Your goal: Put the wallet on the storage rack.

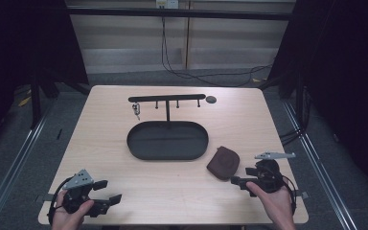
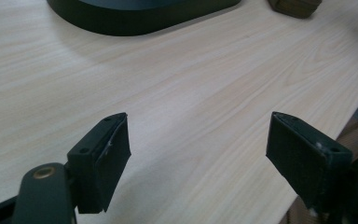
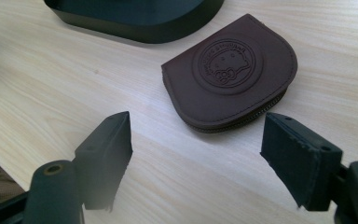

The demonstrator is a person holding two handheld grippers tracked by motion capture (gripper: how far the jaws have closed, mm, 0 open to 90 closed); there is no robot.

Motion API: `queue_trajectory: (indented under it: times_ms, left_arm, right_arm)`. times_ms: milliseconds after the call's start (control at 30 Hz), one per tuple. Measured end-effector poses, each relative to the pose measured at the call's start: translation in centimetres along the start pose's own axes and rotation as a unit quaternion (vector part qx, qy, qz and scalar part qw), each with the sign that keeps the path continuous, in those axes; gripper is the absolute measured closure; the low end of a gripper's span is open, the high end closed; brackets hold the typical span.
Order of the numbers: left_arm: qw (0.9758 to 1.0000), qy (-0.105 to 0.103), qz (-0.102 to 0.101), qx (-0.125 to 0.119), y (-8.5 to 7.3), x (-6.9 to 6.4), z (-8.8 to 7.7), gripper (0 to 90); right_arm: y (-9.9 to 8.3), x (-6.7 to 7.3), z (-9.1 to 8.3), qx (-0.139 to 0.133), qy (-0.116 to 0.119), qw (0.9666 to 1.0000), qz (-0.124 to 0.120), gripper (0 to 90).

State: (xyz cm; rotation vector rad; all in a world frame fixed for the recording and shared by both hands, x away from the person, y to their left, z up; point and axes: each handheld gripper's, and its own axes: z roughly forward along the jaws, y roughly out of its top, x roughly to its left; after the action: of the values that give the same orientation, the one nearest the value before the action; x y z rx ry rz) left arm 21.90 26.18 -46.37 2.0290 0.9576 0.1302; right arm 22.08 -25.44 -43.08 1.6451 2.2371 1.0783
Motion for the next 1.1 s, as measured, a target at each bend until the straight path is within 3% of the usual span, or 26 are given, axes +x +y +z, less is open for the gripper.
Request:
queue_trajectory:
  times_ms: [100,200,267,400,633,833,1033,1100]
  left_arm:
    - [0.9999,-0.002,0.008,0.008,-0.1,0.0,0.2,21.0]
    - [0.9998,-0.007,0.011,0.013,0.0,0.2,0.4,20.9]
    - [0.9999,-0.006,0.008,0.010,0.1,0.3,0.5,21.0]
    - [1.0000,-0.001,0.003,0.003,0.3,0.8,0.5,21.0]
    - [1.0000,-0.006,0.002,0.007,0.4,1.0,0.6,21.0]
    - [0.9999,-0.007,0.005,0.009,0.4,0.9,0.7,21.0]
    - [0.9998,-0.014,0.003,0.016,0.3,0.8,0.8,20.6]
    - [0.9997,-0.012,0.013,0.019,0.3,0.5,0.8,20.5]
  right_arm:
    - [1.0,-0.3,0.5,0.025,-0.003,0.9997,-0.003,24.8]
    - [1.6,-0.3,0.6,0.027,-0.003,0.9996,-0.003,24.6]
    - [2.1,-0.3,0.6,0.031,0.000,0.9995,-0.004,23.9]
    - [3.2,-0.3,1.2,0.064,0.007,0.9978,-0.015,22.3]
    - [4.8,-0.5,1.8,0.084,0.001,0.9964,-0.014,23.7]
    - [6.1,-0.7,2.9,0.120,-0.004,0.9925,-0.022,22.1]
    - [6.7,-1.0,3.5,0.145,-0.006,0.9893,-0.015,24.0]
    - [6.7,-1.1,3.6,0.150,-0.007,0.9885,-0.018,24.2]
